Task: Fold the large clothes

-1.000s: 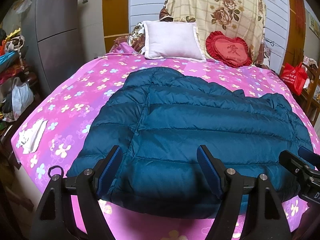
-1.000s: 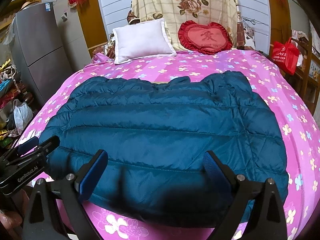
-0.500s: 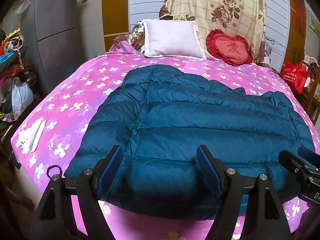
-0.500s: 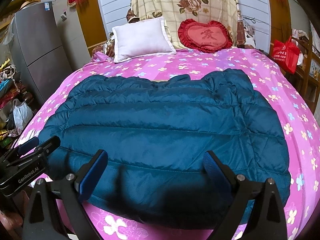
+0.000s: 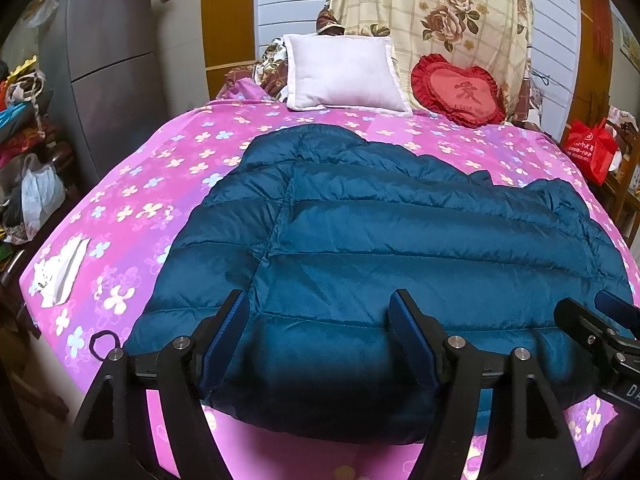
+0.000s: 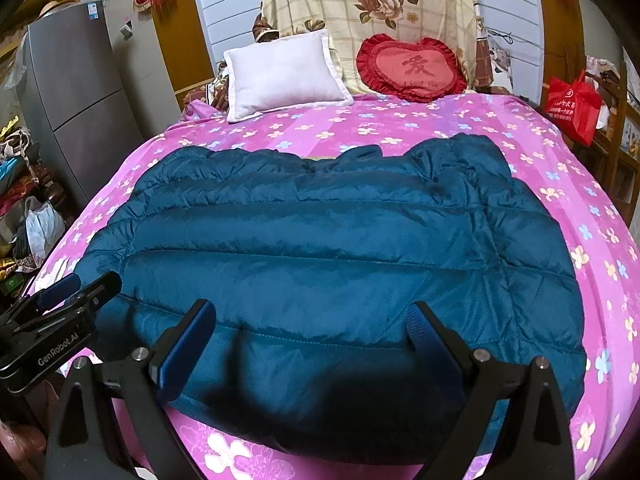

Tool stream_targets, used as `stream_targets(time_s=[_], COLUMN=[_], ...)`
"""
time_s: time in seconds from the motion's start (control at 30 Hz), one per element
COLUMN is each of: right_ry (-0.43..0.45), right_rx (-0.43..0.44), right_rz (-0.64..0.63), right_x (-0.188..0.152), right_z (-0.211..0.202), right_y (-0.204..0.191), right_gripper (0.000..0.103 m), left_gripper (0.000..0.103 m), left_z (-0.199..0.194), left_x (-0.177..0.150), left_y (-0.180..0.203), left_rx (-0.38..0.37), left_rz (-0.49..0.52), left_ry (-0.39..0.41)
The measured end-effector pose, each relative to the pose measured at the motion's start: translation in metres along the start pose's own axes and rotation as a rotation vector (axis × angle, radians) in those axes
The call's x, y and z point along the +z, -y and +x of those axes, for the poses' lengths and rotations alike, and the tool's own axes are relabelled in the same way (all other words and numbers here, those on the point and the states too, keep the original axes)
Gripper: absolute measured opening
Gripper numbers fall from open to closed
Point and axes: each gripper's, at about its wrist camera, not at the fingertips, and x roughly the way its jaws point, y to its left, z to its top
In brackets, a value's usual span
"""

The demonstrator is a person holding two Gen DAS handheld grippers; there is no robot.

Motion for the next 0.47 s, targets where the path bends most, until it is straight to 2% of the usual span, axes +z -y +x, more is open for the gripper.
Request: stream_targets(time_s=[0.47], right_ry=[-0.018], right_rx=[0.000], right_rz=[-0.003], right_x=[0.002], right_z=[0.011], right_y=[0.003], right_gripper=[0.098], left_gripper=[0.051], left_z=[0.006], left_x=[0.005], left_y=[-0.007], left_rx=[-0.011], left_rz=[0.004], left_ry=[0.024])
